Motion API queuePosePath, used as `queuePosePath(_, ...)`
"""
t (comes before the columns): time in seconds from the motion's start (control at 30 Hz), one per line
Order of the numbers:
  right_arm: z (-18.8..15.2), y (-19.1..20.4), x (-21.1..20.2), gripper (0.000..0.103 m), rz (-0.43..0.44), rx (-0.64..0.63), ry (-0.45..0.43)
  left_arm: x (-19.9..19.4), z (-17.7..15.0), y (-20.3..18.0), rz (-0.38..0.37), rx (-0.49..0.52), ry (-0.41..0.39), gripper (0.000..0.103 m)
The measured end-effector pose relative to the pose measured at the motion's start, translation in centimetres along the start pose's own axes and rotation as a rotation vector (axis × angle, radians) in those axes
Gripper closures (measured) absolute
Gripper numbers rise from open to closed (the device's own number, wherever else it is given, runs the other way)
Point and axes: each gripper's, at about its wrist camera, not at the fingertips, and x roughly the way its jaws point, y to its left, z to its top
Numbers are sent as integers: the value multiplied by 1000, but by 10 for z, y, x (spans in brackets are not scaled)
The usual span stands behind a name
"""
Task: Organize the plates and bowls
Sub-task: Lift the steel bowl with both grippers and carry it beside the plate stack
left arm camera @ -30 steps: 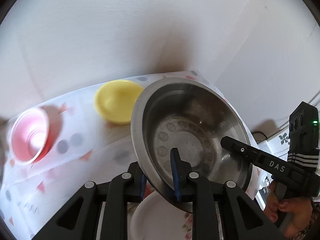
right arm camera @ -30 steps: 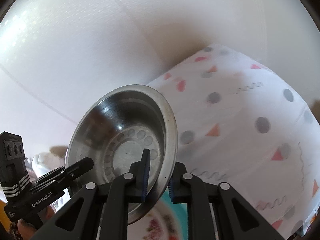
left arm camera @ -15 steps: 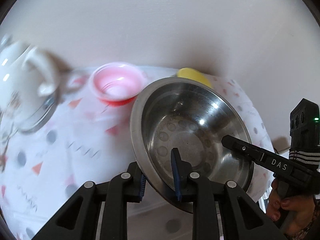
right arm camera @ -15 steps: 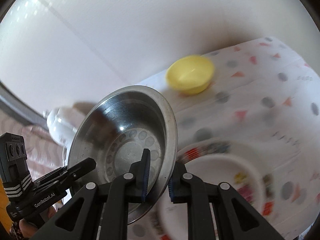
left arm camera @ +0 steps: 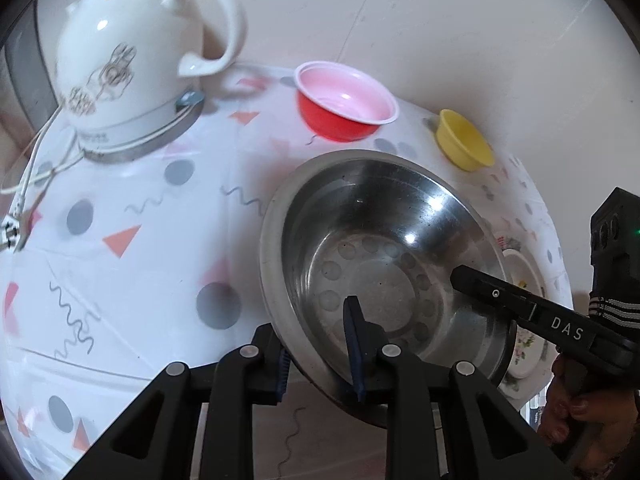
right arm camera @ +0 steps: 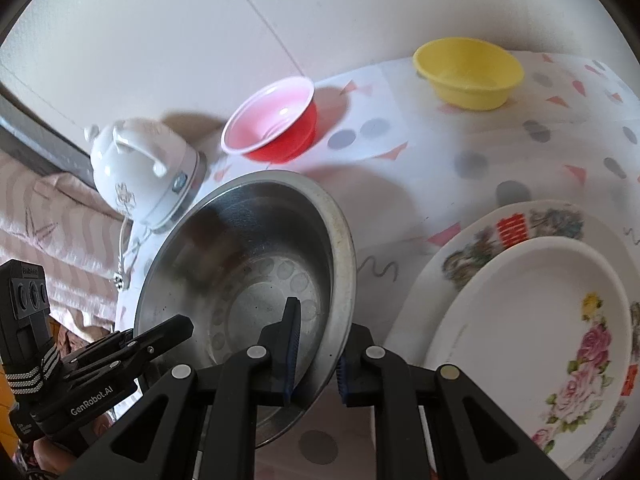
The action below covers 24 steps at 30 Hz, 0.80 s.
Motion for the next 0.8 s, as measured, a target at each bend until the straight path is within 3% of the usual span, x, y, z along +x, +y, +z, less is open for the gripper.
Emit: queuePosePath(0.8,-11,0,10,85,-35,-20,62,25,-6,2,25,12,60,78)
